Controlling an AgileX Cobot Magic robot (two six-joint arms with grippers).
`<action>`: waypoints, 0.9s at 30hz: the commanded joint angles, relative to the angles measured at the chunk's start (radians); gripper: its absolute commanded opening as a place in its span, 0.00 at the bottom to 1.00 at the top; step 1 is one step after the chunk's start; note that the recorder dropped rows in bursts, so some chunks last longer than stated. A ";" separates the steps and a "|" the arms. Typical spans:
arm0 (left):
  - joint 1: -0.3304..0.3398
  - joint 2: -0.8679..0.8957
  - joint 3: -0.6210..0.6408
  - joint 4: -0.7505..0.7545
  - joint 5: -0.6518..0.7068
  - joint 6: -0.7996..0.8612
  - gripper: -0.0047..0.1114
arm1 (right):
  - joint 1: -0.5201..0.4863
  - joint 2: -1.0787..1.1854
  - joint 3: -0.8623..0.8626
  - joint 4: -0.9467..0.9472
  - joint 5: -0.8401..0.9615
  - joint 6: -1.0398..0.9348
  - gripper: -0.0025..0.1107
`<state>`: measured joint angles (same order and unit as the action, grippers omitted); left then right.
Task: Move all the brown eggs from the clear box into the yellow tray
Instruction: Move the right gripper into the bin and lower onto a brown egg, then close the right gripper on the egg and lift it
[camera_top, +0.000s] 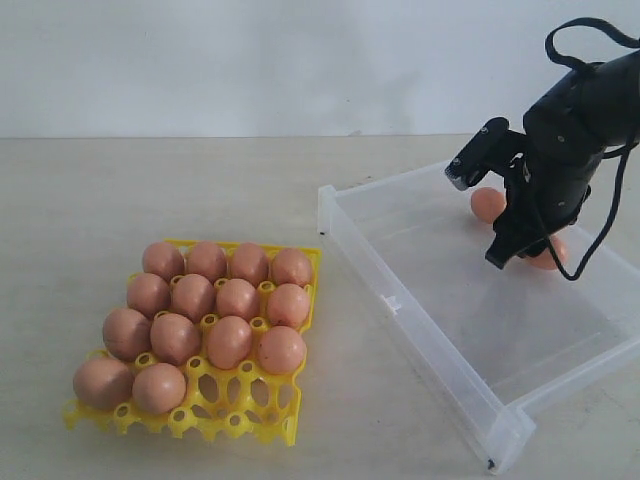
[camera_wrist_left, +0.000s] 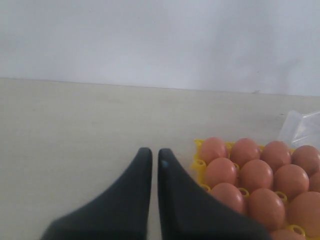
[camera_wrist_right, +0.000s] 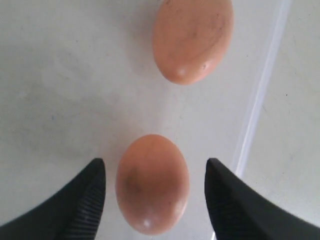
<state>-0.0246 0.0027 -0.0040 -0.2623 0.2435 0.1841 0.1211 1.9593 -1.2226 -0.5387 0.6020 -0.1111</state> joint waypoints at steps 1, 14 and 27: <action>-0.008 -0.003 0.004 -0.001 -0.011 -0.008 0.08 | -0.002 0.005 0.001 0.006 -0.008 0.004 0.49; -0.008 -0.003 0.004 -0.001 -0.011 -0.008 0.08 | -0.002 0.075 0.004 0.004 -0.014 0.004 0.48; -0.008 -0.003 0.004 -0.001 -0.011 -0.008 0.08 | -0.002 0.072 0.004 0.030 0.008 0.084 0.02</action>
<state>-0.0246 0.0027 -0.0040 -0.2623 0.2435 0.1841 0.1211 2.0302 -1.2226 -0.5373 0.5894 -0.0627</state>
